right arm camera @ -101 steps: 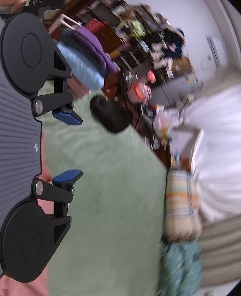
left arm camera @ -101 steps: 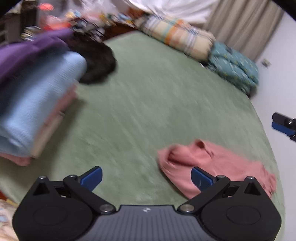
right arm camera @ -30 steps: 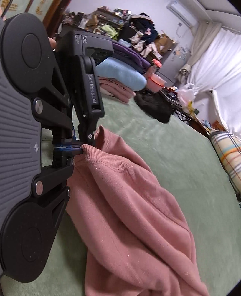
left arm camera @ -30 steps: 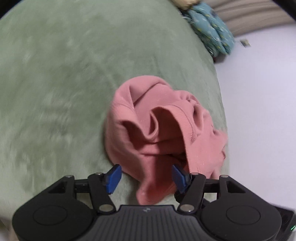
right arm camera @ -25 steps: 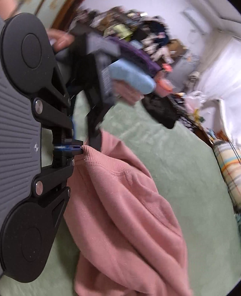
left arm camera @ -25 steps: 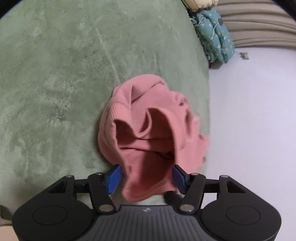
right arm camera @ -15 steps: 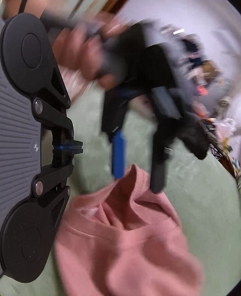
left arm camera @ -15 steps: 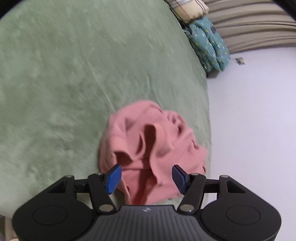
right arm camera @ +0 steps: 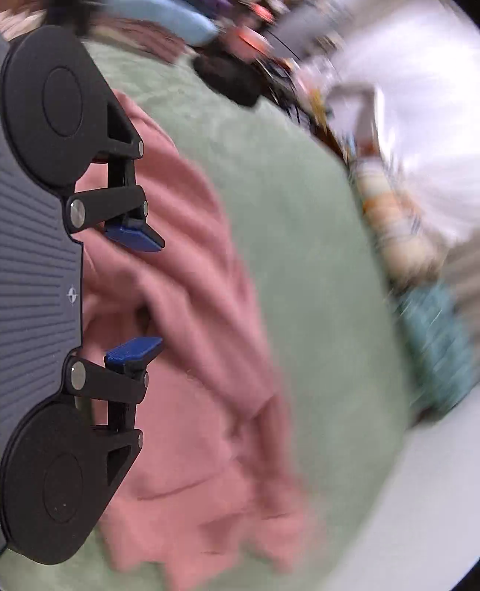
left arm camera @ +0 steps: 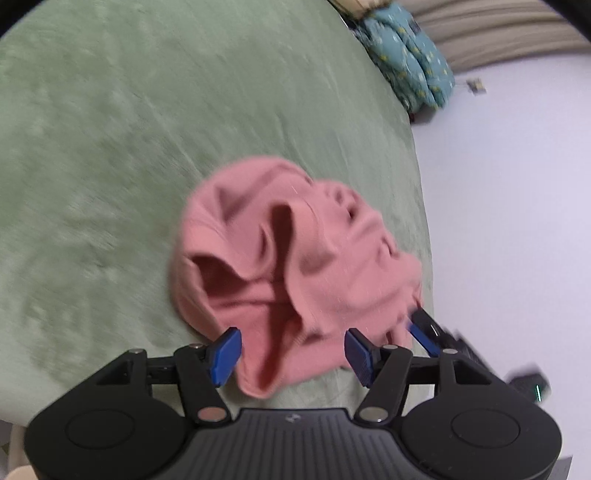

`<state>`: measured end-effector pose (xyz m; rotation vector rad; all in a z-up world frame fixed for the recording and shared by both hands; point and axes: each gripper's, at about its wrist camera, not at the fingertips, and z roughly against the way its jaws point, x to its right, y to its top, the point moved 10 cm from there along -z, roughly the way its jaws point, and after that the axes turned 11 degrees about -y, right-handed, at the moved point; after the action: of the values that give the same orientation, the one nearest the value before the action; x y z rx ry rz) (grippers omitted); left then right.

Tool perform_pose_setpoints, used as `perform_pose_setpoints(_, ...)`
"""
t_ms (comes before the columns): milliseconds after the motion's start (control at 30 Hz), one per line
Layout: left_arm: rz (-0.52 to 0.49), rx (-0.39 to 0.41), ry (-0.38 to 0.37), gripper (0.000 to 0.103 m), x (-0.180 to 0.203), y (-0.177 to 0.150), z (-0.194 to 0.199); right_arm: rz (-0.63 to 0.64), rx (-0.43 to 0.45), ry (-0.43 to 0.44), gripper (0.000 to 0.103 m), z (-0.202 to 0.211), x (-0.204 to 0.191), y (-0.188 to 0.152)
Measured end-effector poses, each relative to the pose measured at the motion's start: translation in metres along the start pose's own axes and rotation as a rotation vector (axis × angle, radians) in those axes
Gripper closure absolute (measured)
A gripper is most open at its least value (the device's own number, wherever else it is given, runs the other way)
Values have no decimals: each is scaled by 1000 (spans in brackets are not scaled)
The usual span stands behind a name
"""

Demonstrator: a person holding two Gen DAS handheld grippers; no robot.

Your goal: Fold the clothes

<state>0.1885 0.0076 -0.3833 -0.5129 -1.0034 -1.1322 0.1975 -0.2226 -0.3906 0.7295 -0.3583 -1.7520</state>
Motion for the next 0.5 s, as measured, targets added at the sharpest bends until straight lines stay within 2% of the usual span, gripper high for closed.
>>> perform_pose_setpoints(33, -28, -24, -1, 42, 9, -6, -8, -28, -3, 34, 90, -3, 1, 2)
perform_pose_setpoints(67, -43, -37, 2, 42, 13, -9, -12, -57, -5, 68, 100, -6, 2, 3)
perform_pose_setpoints(167, -57, -50, 0, 40, 18, -17, -17, -73, -27, 89, 100, -4, -7, -4)
perform_pose_setpoints(233, -42, -46, -9, 36, 19, -19, -23, -72, -33, 126, 100, 23, -4, -12)
perform_pose_setpoints(333, -1, -35, 2, 36, 17, -24, -40, -146, -59, 207, 100, 66, 10, -35)
perform_pose_setpoints(500, 79, -80, -18, 35, 9, -43, -71, -162, -124, 201, 100, 102, 26, -88)
